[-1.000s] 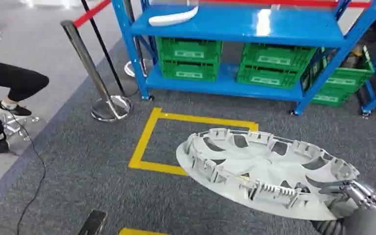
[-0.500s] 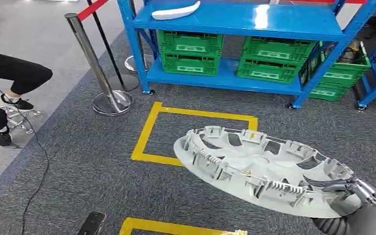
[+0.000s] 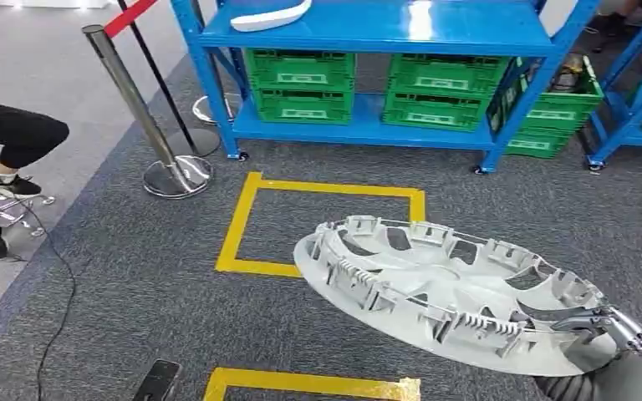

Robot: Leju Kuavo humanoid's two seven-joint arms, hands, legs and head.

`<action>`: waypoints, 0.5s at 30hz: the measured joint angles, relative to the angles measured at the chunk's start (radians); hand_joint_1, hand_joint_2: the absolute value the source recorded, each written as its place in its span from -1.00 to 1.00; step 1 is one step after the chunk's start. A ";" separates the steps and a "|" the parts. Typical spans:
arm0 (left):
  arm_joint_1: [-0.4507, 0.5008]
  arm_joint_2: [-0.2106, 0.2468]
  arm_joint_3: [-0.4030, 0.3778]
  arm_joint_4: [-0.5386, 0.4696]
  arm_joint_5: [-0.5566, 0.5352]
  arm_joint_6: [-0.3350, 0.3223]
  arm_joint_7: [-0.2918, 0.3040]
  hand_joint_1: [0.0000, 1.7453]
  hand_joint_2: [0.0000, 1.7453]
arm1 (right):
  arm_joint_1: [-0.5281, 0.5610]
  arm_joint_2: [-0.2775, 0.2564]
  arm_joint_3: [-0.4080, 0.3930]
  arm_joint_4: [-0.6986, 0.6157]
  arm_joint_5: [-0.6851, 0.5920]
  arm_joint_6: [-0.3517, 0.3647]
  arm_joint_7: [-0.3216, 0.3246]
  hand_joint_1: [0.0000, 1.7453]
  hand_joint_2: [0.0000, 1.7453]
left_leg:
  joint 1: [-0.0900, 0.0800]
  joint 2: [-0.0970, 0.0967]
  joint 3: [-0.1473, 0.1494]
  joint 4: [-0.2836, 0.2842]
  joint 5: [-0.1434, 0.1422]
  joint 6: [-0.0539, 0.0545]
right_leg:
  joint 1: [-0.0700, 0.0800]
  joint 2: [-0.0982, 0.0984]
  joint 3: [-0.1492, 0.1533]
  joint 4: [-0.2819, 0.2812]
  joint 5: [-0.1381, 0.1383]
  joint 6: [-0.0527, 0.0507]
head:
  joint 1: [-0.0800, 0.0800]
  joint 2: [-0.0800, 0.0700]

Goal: Take the parts from the cabinet and place them on the table.

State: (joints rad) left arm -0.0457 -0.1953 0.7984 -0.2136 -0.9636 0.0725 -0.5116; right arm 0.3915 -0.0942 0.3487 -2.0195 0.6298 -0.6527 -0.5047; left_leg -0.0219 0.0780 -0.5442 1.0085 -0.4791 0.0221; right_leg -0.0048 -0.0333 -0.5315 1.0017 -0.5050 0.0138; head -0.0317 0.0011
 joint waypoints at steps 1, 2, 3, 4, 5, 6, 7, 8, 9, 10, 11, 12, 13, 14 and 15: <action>-0.001 0.002 0.000 0.000 0.000 0.000 0.000 -1.00 -1.00 | 0.001 0.000 -0.001 0.000 0.000 0.003 0.000 1.00 1.00 | 0.004 -0.019 -0.005 0.011 -0.016 -0.009 | -0.007 0.005 0.001 -0.004 0.006 -0.006 | 0.001 0.000; -0.001 0.002 0.000 0.000 0.000 0.000 -0.002 -1.00 -1.00 | 0.000 0.000 -0.002 0.000 0.000 0.005 0.000 1.00 1.00 | 0.007 -0.050 -0.019 0.049 -0.049 -0.018 | -0.008 0.012 -0.001 -0.004 0.008 -0.011 | -0.005 0.000; -0.001 0.002 0.000 0.000 0.000 0.000 -0.002 -1.00 -1.00 | -0.001 0.000 -0.002 0.000 0.000 0.005 0.000 1.00 1.00 | 0.012 -0.062 -0.046 0.118 -0.090 -0.024 | -0.008 0.017 -0.004 -0.004 0.011 -0.015 | -0.006 0.000; 0.001 0.002 0.000 0.000 0.000 0.000 -0.002 -1.00 -1.00 | -0.001 0.000 -0.002 0.000 0.001 0.006 -0.001 1.00 1.00 | 0.016 -0.065 -0.084 0.209 -0.133 -0.028 | -0.007 0.026 -0.007 -0.003 0.013 -0.017 | -0.007 0.000; 0.002 0.002 0.000 0.000 0.000 0.000 -0.002 -1.00 -1.00 | 0.000 0.000 -0.003 0.000 0.001 0.006 -0.001 1.00 1.00 | 0.018 -0.065 -0.113 0.278 -0.158 -0.031 | -0.007 0.034 -0.009 -0.003 0.014 -0.017 | -0.007 0.000; 0.003 0.002 0.000 0.000 0.000 0.000 -0.002 -1.00 -1.00 | 0.001 0.000 -0.003 0.000 0.002 0.006 -0.001 1.00 1.00 | 0.019 -0.065 -0.126 0.310 -0.159 -0.032 | -0.007 0.041 -0.011 -0.001 0.015 -0.016 | -0.007 0.000; 0.004 0.003 0.000 0.000 0.000 0.000 -0.002 -1.00 -1.00 | 0.002 0.000 -0.004 0.000 0.002 0.007 -0.001 1.00 1.00 | 0.021 -0.065 -0.116 0.294 -0.135 -0.032 | -0.007 0.050 -0.011 0.000 0.015 -0.015 | -0.007 0.000; 0.004 0.003 0.000 0.000 -0.001 0.000 -0.002 -1.00 -1.00 | 0.002 0.000 -0.004 0.000 0.002 0.007 -0.001 1.00 1.00 | 0.022 -0.067 -0.086 0.231 -0.090 -0.030 | -0.007 0.061 -0.011 0.002 0.016 -0.014 | -0.007 0.000; 0.004 0.003 0.000 0.000 -0.002 0.000 -0.002 -1.00 -1.00 | 0.002 0.000 -0.003 0.000 0.002 0.007 -0.001 1.00 1.00 | 0.024 -0.075 -0.047 0.147 -0.044 -0.026 | -0.007 0.068 -0.011 0.004 0.016 -0.013 | -0.007 0.000; 0.004 0.004 0.000 0.000 -0.003 0.000 -0.002 -1.00 -1.00 | 0.002 0.000 -0.003 -0.001 0.002 0.007 -0.001 1.00 1.00 | 0.025 -0.098 -0.007 0.061 -0.003 -0.022 | -0.007 0.076 -0.011 0.005 0.016 -0.012 | -0.007 0.000; 0.005 0.006 0.000 0.000 -0.003 0.000 -0.002 -1.00 -1.00 | 0.002 0.000 -0.004 -0.002 0.003 0.007 -0.001 1.00 1.00 | 0.025 -0.131 0.011 0.027 -0.013 -0.018 | -0.005 0.081 -0.016 0.005 0.018 -0.007 | -0.005 0.000; 0.005 0.006 0.000 0.000 -0.003 0.000 -0.002 -1.00 -1.00 | 0.000 0.000 -0.004 -0.003 0.003 0.007 0.000 1.00 1.00 | 0.026 -0.127 0.011 0.004 -0.012 -0.016 | -0.004 0.092 -0.025 0.011 0.021 0.001 | -0.005 0.000; 0.003 0.006 0.000 0.000 -0.003 0.000 -0.002 -1.00 -1.00 | 0.001 0.000 -0.004 -0.005 0.003 0.007 -0.001 1.00 1.00 | 0.023 -0.121 0.007 0.006 -0.016 -0.015 | -0.007 0.096 -0.035 0.011 0.026 0.009 | -0.007 0.000; 0.003 0.006 0.000 0.000 -0.003 0.000 -0.002 -1.00 -1.00 | 0.003 0.000 -0.004 -0.005 0.003 0.007 0.000 1.00 1.00 | 0.021 -0.119 0.003 0.006 -0.015 -0.012 | -0.010 0.102 -0.039 0.008 0.030 0.015 | -0.005 0.000; 0.003 0.006 0.000 0.000 -0.003 0.000 -0.002 -1.00 -1.00 | 0.006 0.000 -0.004 -0.006 0.003 0.007 0.000 1.00 1.00 | 0.022 -0.113 0.002 -0.001 -0.009 -0.004 | -0.011 0.107 -0.041 0.005 0.034 0.023 | -0.006 0.000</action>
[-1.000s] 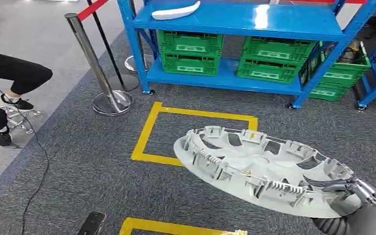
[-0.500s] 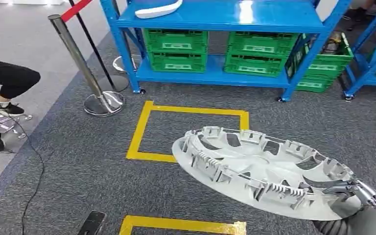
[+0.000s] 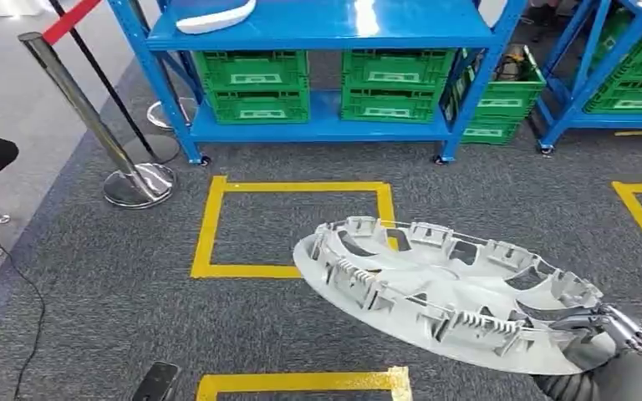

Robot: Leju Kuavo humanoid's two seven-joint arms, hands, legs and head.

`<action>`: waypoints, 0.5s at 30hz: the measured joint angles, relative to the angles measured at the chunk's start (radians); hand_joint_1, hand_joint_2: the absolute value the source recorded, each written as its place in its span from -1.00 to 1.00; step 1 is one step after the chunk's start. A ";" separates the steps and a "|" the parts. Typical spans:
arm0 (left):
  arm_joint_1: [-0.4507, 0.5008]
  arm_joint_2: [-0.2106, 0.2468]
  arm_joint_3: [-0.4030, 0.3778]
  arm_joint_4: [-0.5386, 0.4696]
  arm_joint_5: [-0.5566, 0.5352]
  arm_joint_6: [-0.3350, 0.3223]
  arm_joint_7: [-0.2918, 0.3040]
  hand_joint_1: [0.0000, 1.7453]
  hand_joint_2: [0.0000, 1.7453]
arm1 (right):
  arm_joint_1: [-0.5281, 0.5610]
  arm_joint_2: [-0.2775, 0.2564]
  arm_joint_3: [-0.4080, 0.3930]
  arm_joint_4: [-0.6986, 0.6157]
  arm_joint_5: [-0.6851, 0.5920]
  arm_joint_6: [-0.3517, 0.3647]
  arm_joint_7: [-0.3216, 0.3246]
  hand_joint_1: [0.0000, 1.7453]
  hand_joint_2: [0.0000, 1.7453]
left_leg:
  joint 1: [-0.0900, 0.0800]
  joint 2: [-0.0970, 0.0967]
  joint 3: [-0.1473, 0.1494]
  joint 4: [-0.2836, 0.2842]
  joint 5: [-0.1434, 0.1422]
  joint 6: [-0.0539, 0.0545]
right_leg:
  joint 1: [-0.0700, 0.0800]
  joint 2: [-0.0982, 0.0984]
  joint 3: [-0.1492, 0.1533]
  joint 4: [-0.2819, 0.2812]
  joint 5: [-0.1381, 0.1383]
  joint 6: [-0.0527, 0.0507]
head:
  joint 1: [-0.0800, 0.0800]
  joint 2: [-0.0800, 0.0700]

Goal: Take the parts from the cabinet and place them on the table.

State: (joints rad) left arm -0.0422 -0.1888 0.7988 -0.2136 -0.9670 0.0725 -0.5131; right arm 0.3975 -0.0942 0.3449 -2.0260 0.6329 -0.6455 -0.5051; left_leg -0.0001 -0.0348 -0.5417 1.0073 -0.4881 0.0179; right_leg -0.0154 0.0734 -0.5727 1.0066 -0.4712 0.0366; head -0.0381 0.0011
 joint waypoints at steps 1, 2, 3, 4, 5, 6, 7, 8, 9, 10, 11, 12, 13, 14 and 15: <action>-0.001 -0.002 0.000 0.000 0.000 0.000 0.000 -1.00 -1.00 | 0.003 0.000 0.000 -0.001 0.000 0.000 0.000 1.00 1.00 | 0.007 0.012 0.001 -0.011 0.009 0.010 | -0.002 -0.009 -0.012 0.010 -0.012 0.001 | 0.000 0.000; -0.002 -0.001 0.000 0.000 0.000 0.000 0.000 -1.00 -1.00 | 0.005 0.000 0.000 -0.002 0.000 0.000 0.000 1.00 1.00 | 0.006 0.019 0.000 -0.013 0.011 0.014 | 0.002 -0.035 -0.026 0.040 -0.040 0.004 | 0.004 0.000; -0.002 0.000 0.000 0.000 0.000 -0.003 0.000 -1.00 -1.00 | 0.002 0.000 0.002 -0.002 0.002 0.000 0.000 1.00 1.00 | 0.006 0.023 -0.002 -0.012 0.012 0.018 | 0.003 -0.049 -0.051 0.094 -0.073 0.006 | 0.011 0.000; 0.000 0.000 0.000 0.000 0.002 -0.004 0.000 -1.00 -1.00 | 0.000 0.000 0.003 -0.002 0.005 0.001 0.000 1.00 1.00 | 0.004 0.034 -0.004 -0.012 0.013 0.019 | 0.002 -0.059 -0.088 0.179 -0.116 0.009 | 0.011 0.000; 0.002 0.001 0.000 0.000 0.004 -0.006 0.000 -1.00 -1.00 | -0.002 0.000 0.005 -0.002 0.008 0.002 0.001 1.00 1.00 | 0.002 0.045 -0.007 -0.012 0.013 0.019 | 0.002 -0.063 -0.125 0.262 -0.149 0.012 | 0.011 0.000; 0.003 0.003 0.000 0.000 0.004 -0.009 0.000 -1.00 -1.00 | -0.005 0.000 0.005 0.000 0.015 0.005 0.004 1.00 1.00 | 0.001 0.055 -0.008 -0.011 0.014 0.020 | 0.002 -0.065 -0.142 0.304 -0.158 0.014 | 0.012 0.000; 0.004 0.004 0.000 0.000 0.004 -0.013 0.000 -1.00 -1.00 | -0.013 0.000 0.006 0.003 0.024 0.007 0.008 1.00 1.00 | 0.000 0.066 -0.008 -0.011 0.014 0.020 | 0.002 -0.066 -0.134 0.298 -0.141 0.014 | 0.011 0.000; 0.003 0.005 0.000 0.000 0.004 -0.014 0.000 -1.00 -1.00 | -0.023 0.000 0.009 0.008 0.032 0.010 0.011 1.00 1.00 | 0.000 0.075 -0.008 -0.011 0.014 0.020 | 0.002 -0.069 -0.107 0.253 -0.109 0.013 | 0.011 0.000; 0.002 0.005 0.000 0.000 0.004 -0.015 0.000 -1.00 -1.00 | -0.033 0.003 0.012 0.016 0.042 0.013 0.016 1.00 1.00 | -0.001 0.083 -0.007 -0.010 0.014 0.019 | 0.002 -0.077 -0.058 0.168 -0.066 0.011 | 0.011 0.000; 0.001 0.005 0.000 0.000 0.003 -0.015 0.000 -1.00 -1.00 | -0.042 0.006 0.015 0.021 0.045 0.013 0.018 1.00 1.00 | -0.001 0.089 -0.006 -0.009 0.013 0.018 | 0.003 -0.094 -0.005 0.076 -0.029 0.008 | 0.011 0.000; 0.001 0.005 0.000 0.000 0.003 -0.015 0.000 -1.00 -1.00 | -0.050 0.010 0.017 0.024 0.049 0.013 0.019 1.00 1.00 | -0.003 0.095 -0.005 -0.006 0.011 0.013 | 0.006 -0.134 0.027 0.010 -0.034 0.006 | 0.012 0.000; 0.001 0.005 0.000 0.000 0.001 -0.015 0.001 -1.00 -1.00 | -0.057 0.012 0.019 0.029 0.052 0.013 0.021 1.00 1.00 | -0.013 0.101 -0.010 0.004 0.009 0.005 | 0.014 -0.147 0.034 -0.006 -0.035 -0.002 | 0.012 0.000; 0.002 0.005 0.000 0.000 -0.002 -0.015 0.003 -1.00 -1.00 | -0.060 0.020 0.023 0.029 0.056 0.012 0.021 1.00 1.00 | -0.012 0.105 -0.012 0.002 0.011 0.002 | 0.012 -0.137 0.035 0.002 -0.034 -0.007 | 0.008 0.000; 0.003 0.006 0.000 0.000 -0.007 -0.015 0.009 -1.00 -1.00 | -0.062 0.023 0.025 0.031 0.059 0.010 0.023 1.00 1.00 | -0.012 0.113 -0.012 0.003 0.013 -0.001 | 0.013 -0.129 0.030 0.004 -0.032 -0.011 | 0.010 0.000; 0.004 0.006 0.000 0.000 -0.015 -0.015 0.015 -1.00 -1.00 | -0.065 0.023 0.026 0.034 0.065 0.008 0.027 1.00 1.00 | -0.012 0.122 -0.011 0.003 0.014 -0.004 | 0.013 -0.121 0.027 0.004 -0.030 -0.015 | 0.009 0.000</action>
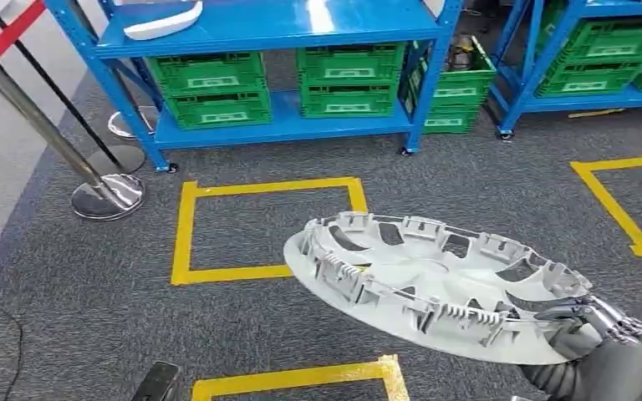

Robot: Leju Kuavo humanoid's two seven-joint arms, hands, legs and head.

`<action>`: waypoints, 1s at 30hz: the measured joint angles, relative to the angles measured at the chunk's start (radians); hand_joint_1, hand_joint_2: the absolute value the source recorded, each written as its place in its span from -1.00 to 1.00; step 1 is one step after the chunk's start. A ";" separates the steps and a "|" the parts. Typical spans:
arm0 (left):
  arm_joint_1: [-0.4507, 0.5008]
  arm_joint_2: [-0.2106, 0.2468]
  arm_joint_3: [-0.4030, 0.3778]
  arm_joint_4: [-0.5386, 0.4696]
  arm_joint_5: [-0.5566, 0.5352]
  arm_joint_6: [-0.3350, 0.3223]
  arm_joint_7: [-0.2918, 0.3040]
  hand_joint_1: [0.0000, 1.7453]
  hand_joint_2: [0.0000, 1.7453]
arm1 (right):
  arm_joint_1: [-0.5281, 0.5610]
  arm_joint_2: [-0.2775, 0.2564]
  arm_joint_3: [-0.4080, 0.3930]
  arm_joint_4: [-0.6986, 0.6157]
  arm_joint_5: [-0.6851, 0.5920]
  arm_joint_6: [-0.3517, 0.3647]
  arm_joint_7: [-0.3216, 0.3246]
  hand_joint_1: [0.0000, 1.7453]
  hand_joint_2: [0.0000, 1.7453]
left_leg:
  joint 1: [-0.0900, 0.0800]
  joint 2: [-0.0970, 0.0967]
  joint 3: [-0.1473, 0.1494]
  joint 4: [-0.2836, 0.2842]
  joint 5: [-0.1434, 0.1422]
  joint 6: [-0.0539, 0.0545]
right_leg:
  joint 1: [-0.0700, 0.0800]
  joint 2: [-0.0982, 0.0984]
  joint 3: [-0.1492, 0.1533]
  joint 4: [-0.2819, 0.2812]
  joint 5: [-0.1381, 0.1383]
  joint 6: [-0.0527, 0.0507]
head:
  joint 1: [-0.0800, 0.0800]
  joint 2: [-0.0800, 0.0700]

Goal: Take the parts from the cabinet and place them on the table.

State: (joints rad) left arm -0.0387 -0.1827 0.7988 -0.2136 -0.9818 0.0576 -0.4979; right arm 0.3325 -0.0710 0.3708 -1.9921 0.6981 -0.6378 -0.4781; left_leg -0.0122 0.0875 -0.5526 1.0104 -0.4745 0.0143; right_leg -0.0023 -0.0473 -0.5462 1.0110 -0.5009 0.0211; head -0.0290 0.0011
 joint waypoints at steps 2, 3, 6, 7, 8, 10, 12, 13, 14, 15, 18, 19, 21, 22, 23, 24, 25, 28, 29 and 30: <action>-0.002 0.000 0.000 0.000 -0.015 0.000 0.008 -1.00 -1.00 | -0.005 0.000 0.006 0.003 0.015 -0.005 0.012 1.00 1.00 | 0.005 -0.024 -0.007 0.020 -0.026 -0.013 | -0.008 0.014 -0.001 -0.005 0.008 -0.013 | -0.002 0.000; -0.002 0.000 0.000 0.000 -0.017 0.000 0.011 -1.00 -1.00 | -0.009 0.000 0.008 0.005 0.019 -0.007 0.015 1.00 1.00 | 0.007 -0.049 -0.027 0.072 -0.064 -0.020 | -0.008 0.024 -0.003 -0.005 0.011 -0.017 | -0.005 0.000; 0.003 0.001 0.000 0.000 -0.024 -0.003 0.024 -1.00 -1.00 | -0.022 0.001 0.013 0.008 0.031 -0.011 0.027 1.00 1.00 | 0.011 -0.072 -0.123 0.294 -0.155 -0.026 | -0.007 0.055 -0.010 -0.003 0.016 -0.025 | -0.007 0.000; 0.004 0.001 0.000 0.000 -0.026 -0.004 0.030 -1.00 -1.00 | -0.023 0.001 0.013 0.008 0.035 -0.012 0.033 1.00 1.00 | 0.011 -0.073 -0.126 0.301 -0.142 -0.024 | -0.006 0.066 -0.010 -0.003 0.017 -0.024 | -0.008 0.000; 0.005 0.001 0.000 0.000 -0.028 -0.005 0.034 -1.00 -1.00 | -0.023 0.001 0.013 0.008 0.040 -0.012 0.036 1.00 1.00 | 0.011 -0.074 -0.111 0.269 -0.111 -0.020 | -0.006 0.078 -0.010 -0.002 0.017 -0.024 | -0.007 0.000; 0.004 0.001 0.000 0.000 -0.033 -0.005 0.034 -1.00 -1.00 | -0.024 0.002 0.014 0.007 0.046 -0.012 0.037 1.00 1.00 | 0.010 -0.094 -0.041 0.113 -0.019 -0.008 | -0.005 0.100 -0.008 -0.001 0.018 -0.023 | -0.008 0.000; 0.005 0.005 0.000 0.000 -0.034 -0.005 0.035 -1.00 -1.00 | -0.027 0.002 0.014 0.006 0.048 -0.014 0.037 1.00 1.00 | 0.013 -0.153 0.000 0.019 0.000 0.006 | 0.000 0.119 -0.015 0.005 0.019 -0.015 | -0.005 0.000; 0.003 0.004 0.000 0.000 -0.034 -0.005 0.036 -1.00 -1.00 | -0.028 0.002 0.014 0.005 0.049 -0.016 0.038 1.00 1.00 | 0.011 -0.148 0.006 0.002 -0.009 0.004 | -0.007 0.131 -0.024 0.005 0.024 -0.008 | -0.009 0.000; 0.002 0.004 -0.001 0.000 -0.034 -0.005 0.036 -1.00 -1.00 | -0.028 0.002 0.015 0.003 0.049 -0.021 0.040 1.00 1.00 | 0.008 -0.141 0.001 0.004 -0.009 0.004 | -0.010 0.136 -0.031 0.004 0.028 -0.002 | -0.011 0.000; 0.002 0.004 -0.001 0.000 -0.036 -0.005 0.035 -1.00 -1.00 | -0.025 0.002 0.015 0.001 0.050 -0.023 0.044 1.00 1.00 | 0.007 -0.135 0.001 0.002 -0.008 0.006 | -0.013 0.144 -0.032 0.000 0.032 0.004 | -0.011 0.000; -0.001 0.003 -0.001 0.000 -0.043 -0.005 0.032 -1.00 -1.00 | -0.022 0.002 0.016 -0.005 0.061 -0.025 0.051 1.00 1.00 | 0.017 -0.103 0.004 -0.020 0.007 0.018 | -0.007 0.074 -0.071 0.064 -0.021 0.019 | -0.001 0.000; 0.000 0.003 -0.001 0.000 -0.044 -0.005 0.031 -1.00 -1.00 | -0.024 0.002 0.019 -0.005 0.065 -0.025 0.051 1.00 1.00 | 0.016 -0.094 0.003 -0.020 0.006 0.019 | -0.009 0.063 -0.103 0.134 -0.060 0.022 | 0.001 0.000; 0.003 0.002 -0.002 0.000 -0.048 -0.009 0.031 -1.00 -1.00 | -0.023 0.002 0.022 -0.005 0.069 -0.026 0.053 1.00 1.00 | 0.015 -0.068 0.001 -0.019 0.006 0.019 | -0.011 0.055 -0.164 0.270 -0.114 0.029 | 0.000 0.000; 0.003 0.002 -0.002 0.000 -0.048 -0.010 0.031 -1.00 -1.00 | -0.020 0.002 0.023 -0.005 0.074 -0.026 0.058 1.00 1.00 | 0.015 -0.056 0.000 -0.019 0.006 0.019 | -0.011 0.054 -0.174 0.295 -0.112 0.031 | 0.001 0.000; 0.002 0.002 -0.002 0.000 -0.048 -0.010 0.031 -1.00 -1.00 | -0.019 0.002 0.023 -0.005 0.078 -0.026 0.061 1.00 1.00 | 0.016 -0.044 0.001 -0.019 0.006 0.019 | -0.011 0.051 -0.158 0.270 -0.088 0.033 | 0.000 0.000; 0.001 0.001 -0.002 0.000 -0.049 -0.010 0.031 -1.00 -1.00 | -0.018 0.002 0.023 -0.005 0.081 -0.027 0.062 1.00 1.00 | 0.016 -0.033 0.001 -0.018 0.006 0.018 | -0.012 0.043 -0.120 0.202 -0.048 0.034 | 0.001 0.000; -0.001 -0.001 -0.002 0.000 -0.051 -0.009 0.031 -1.00 -1.00 | -0.018 0.002 0.024 -0.005 0.082 -0.027 0.063 1.00 1.00 | 0.016 -0.023 0.002 -0.017 0.005 0.016 | -0.012 0.029 -0.067 0.106 -0.004 0.033 | 0.000 0.000; -0.003 -0.002 -0.002 0.000 -0.052 -0.009 0.030 -1.00 -1.00 | -0.017 0.002 0.025 -0.009 0.084 -0.030 0.064 1.00 1.00 | 0.006 -0.002 0.001 -0.007 -0.002 0.000 | -0.004 -0.026 -0.003 -0.006 0.008 0.014 | 0.000 0.000; -0.002 -0.002 -0.002 0.000 -0.054 -0.009 0.030 -1.00 -1.00 | -0.017 0.003 0.029 -0.011 0.084 -0.030 0.065 1.00 1.00 | 0.006 0.005 0.003 -0.007 -0.001 -0.003 | -0.004 -0.014 -0.009 -0.002 0.007 0.008 | -0.002 0.000; -0.002 -0.002 -0.002 0.000 -0.054 -0.008 0.030 -1.00 -1.00 | -0.016 0.003 0.030 -0.012 0.085 -0.032 0.065 1.00 1.00 | 0.007 0.015 0.004 -0.008 0.000 -0.008 | -0.001 -0.005 -0.012 0.001 0.008 0.004 | -0.002 0.000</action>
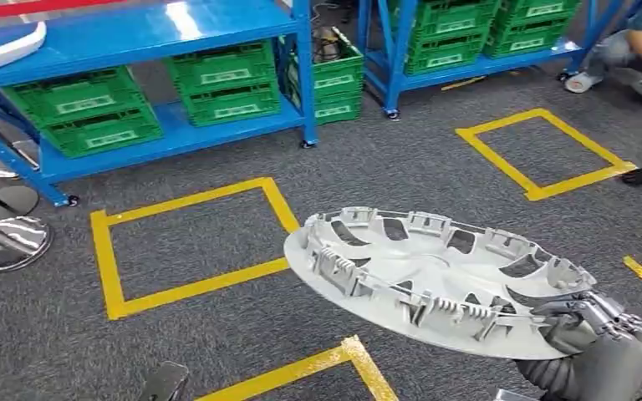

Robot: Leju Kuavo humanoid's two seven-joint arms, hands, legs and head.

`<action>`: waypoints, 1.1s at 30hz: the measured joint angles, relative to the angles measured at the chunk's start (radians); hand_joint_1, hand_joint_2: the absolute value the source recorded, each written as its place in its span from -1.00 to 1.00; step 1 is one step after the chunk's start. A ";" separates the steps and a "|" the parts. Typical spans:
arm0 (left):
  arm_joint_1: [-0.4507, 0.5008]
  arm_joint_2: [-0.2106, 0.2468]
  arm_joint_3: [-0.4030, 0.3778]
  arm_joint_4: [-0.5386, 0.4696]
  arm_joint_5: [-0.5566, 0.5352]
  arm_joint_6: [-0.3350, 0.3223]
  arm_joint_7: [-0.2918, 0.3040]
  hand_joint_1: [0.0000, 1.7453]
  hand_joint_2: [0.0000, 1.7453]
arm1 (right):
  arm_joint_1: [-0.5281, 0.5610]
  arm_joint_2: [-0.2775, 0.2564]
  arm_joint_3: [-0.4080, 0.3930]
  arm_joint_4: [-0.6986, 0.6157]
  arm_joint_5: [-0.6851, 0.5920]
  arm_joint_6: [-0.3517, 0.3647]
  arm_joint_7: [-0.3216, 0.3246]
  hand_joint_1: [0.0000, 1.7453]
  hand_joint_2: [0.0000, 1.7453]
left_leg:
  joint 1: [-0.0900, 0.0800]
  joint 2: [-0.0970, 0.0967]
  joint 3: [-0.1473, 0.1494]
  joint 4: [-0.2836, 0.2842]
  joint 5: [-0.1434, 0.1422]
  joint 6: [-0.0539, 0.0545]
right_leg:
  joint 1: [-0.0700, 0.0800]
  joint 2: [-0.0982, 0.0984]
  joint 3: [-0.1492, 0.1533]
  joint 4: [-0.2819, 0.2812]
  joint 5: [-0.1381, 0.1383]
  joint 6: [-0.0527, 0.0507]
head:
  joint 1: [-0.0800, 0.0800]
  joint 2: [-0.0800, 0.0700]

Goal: Take the parts from the cabinet and place them on the table.

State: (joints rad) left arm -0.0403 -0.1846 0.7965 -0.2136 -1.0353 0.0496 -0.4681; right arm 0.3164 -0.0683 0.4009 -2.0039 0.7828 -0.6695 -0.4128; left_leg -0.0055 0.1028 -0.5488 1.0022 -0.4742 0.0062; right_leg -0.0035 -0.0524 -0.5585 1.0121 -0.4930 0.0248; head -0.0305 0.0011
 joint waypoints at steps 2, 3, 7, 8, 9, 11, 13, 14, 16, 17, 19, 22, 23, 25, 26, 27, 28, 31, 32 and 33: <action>-0.002 0.000 0.000 0.000 0.000 0.002 0.000 -1.00 -1.00 | 0.005 0.000 0.004 -0.005 0.011 -0.002 0.000 1.00 1.00 | 0.003 0.009 -0.002 0.005 -0.010 -0.012 | -0.006 0.021 -0.001 -0.006 0.009 -0.017 | 0.000 0.000; -0.004 0.000 0.000 0.000 -0.002 0.003 -0.001 -1.00 -1.00 | 0.008 0.000 0.008 -0.008 0.018 -0.002 0.001 1.00 1.00 | 0.008 -0.040 -0.010 0.038 -0.043 -0.019 | -0.007 0.030 -0.003 -0.006 0.011 -0.021 | -0.004 0.000; 0.003 0.000 0.000 0.000 -0.002 0.005 -0.001 -1.00 -1.00 | 0.011 0.002 0.023 -0.008 0.024 -0.002 0.002 1.00 1.00 | 0.010 -0.090 -0.126 0.317 -0.169 -0.022 | -0.005 0.078 -0.009 -0.005 0.016 -0.031 | -0.007 0.000; 0.004 0.000 0.000 0.000 -0.002 0.006 -0.001 -1.00 -1.00 | 0.014 0.002 0.024 -0.008 0.026 -0.002 0.002 1.00 1.00 | 0.009 -0.091 -0.122 0.311 -0.149 -0.018 | -0.002 0.093 -0.008 -0.005 0.017 -0.031 | -0.007 0.000; 0.003 0.000 0.000 0.000 -0.002 0.006 -0.001 -1.00 -1.00 | 0.016 0.002 0.026 -0.008 0.027 -0.002 0.003 1.00 1.00 | 0.009 -0.093 -0.103 0.268 -0.113 -0.013 | -0.001 0.106 -0.007 -0.004 0.017 -0.031 | -0.008 0.000; 0.001 0.000 0.000 0.000 -0.002 0.006 -0.001 -1.00 -1.00 | 0.016 0.002 0.029 -0.008 0.028 -0.002 0.003 1.00 1.00 | 0.007 -0.123 -0.028 0.099 -0.019 0.005 | 0.003 0.132 -0.004 -0.004 0.018 -0.031 | -0.007 0.000; 0.001 0.003 0.000 0.000 -0.002 0.009 0.000 -1.00 -1.00 | 0.012 0.002 0.032 -0.009 0.029 -0.002 0.005 1.00 1.00 | 0.009 -0.181 0.003 0.019 -0.005 0.018 | 0.003 0.157 -0.013 0.002 0.020 -0.025 | -0.006 0.000; 0.001 0.004 -0.001 0.000 -0.002 0.010 0.001 -1.00 -1.00 | 0.011 0.002 0.032 -0.010 0.029 -0.002 0.005 1.00 1.00 | 0.005 -0.176 0.007 0.010 -0.013 0.018 | -0.001 0.166 -0.022 0.003 0.024 -0.018 | -0.010 0.000; 0.000 0.003 0.000 0.000 -0.002 0.012 0.002 -1.00 -1.00 | 0.015 0.002 0.033 -0.010 0.030 -0.002 0.008 1.00 1.00 | 0.004 -0.159 0.005 0.005 -0.015 0.019 | -0.005 0.184 -0.033 -0.002 0.032 -0.004 | -0.008 0.000; -0.001 -0.003 0.000 0.000 -0.002 0.014 0.002 -1.00 -1.00 | 0.016 0.002 0.033 -0.010 0.031 -0.003 0.008 1.00 1.00 | 0.020 -0.141 0.009 -0.014 -0.006 0.017 | 0.000 0.192 -0.041 0.001 0.029 0.000 | -0.010 0.000; -0.003 -0.003 0.000 0.000 -0.001 0.017 0.001 -1.00 -1.00 | 0.015 0.002 0.034 -0.010 0.032 -0.003 0.007 1.00 1.00 | 0.016 -0.125 0.014 -0.021 -0.002 0.024 | 0.003 0.107 -0.069 0.056 -0.016 0.009 | 0.008 0.000; 0.003 -0.002 0.000 0.000 -0.001 0.017 0.001 -1.00 -1.00 | 0.009 0.002 0.038 -0.010 0.032 -0.003 0.010 1.00 1.00 | 0.014 -0.077 0.012 -0.019 -0.003 0.026 | -0.007 0.061 -0.173 0.280 -0.112 0.027 | 0.009 0.000; 0.002 -0.002 0.000 0.000 0.000 0.017 0.001 -1.00 -1.00 | 0.011 0.002 0.038 -0.009 0.032 -0.003 0.011 1.00 1.00 | 0.014 -0.064 0.012 -0.018 -0.004 0.025 | -0.010 0.057 -0.177 0.289 -0.104 0.032 | 0.011 0.000; 0.000 -0.003 0.000 0.000 0.001 0.017 0.001 -1.00 -1.00 | 0.014 0.002 0.038 -0.009 0.032 -0.003 0.013 1.00 1.00 | 0.016 -0.042 0.013 -0.015 -0.008 0.019 | -0.018 0.045 -0.116 0.182 -0.034 0.038 | 0.010 0.000; 0.000 -0.004 0.000 0.000 0.003 0.017 0.001 -1.00 -1.00 | 0.016 0.001 0.037 -0.009 0.032 -0.003 0.013 1.00 1.00 | 0.017 -0.032 0.015 -0.012 -0.012 0.014 | -0.019 0.028 -0.066 0.095 0.004 0.039 | 0.011 0.000; 0.000 -0.004 0.000 0.000 0.003 0.017 0.000 -1.00 -1.00 | 0.016 0.002 0.038 -0.009 0.032 -0.003 0.013 1.00 1.00 | 0.015 -0.024 0.017 -0.007 -0.017 0.006 | -0.018 -0.019 -0.025 0.018 0.015 0.039 | 0.011 0.000; 0.001 -0.003 0.000 0.000 0.003 0.018 0.000 -1.00 -1.00 | 0.014 0.002 0.039 -0.009 0.032 -0.003 0.013 1.00 1.00 | 0.007 -0.014 0.015 -0.003 -0.021 0.000 | -0.007 -0.034 -0.019 0.011 -0.001 0.031 | 0.013 0.000; 0.000 -0.002 0.000 0.000 0.003 0.018 0.000 -1.00 -1.00 | 0.021 0.001 0.038 -0.013 0.031 -0.003 0.014 1.00 1.00 | 0.005 0.012 0.020 0.000 -0.023 -0.010 | -0.008 0.004 -0.023 0.013 0.005 0.002 | 0.008 0.000; -0.002 -0.002 0.000 0.000 0.002 0.018 0.000 -1.00 -1.00 | 0.021 0.001 0.038 -0.013 0.032 -0.003 0.015 1.00 1.00 | 0.007 0.022 0.022 0.002 -0.027 -0.015 | -0.009 0.015 -0.024 0.010 0.009 -0.005 | 0.008 0.000; -0.005 -0.002 0.000 0.000 0.000 0.018 0.000 -1.00 -1.00 | 0.022 0.001 0.039 -0.014 0.031 -0.003 0.015 1.00 1.00 | 0.014 -0.006 0.020 0.012 -0.044 -0.024 | -0.014 0.025 -0.023 0.009 0.013 -0.012 | 0.007 0.000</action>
State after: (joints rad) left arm -0.0451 -0.1869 0.7965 -0.2136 -1.0353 0.0675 -0.4681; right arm 0.3386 -0.0671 0.4398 -2.0176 0.8137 -0.6725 -0.3979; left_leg 0.0081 0.0967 -0.5286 1.0144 -0.5182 -0.0174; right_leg -0.0174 -0.0273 -0.5819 1.0212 -0.4800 0.0129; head -0.0237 0.0011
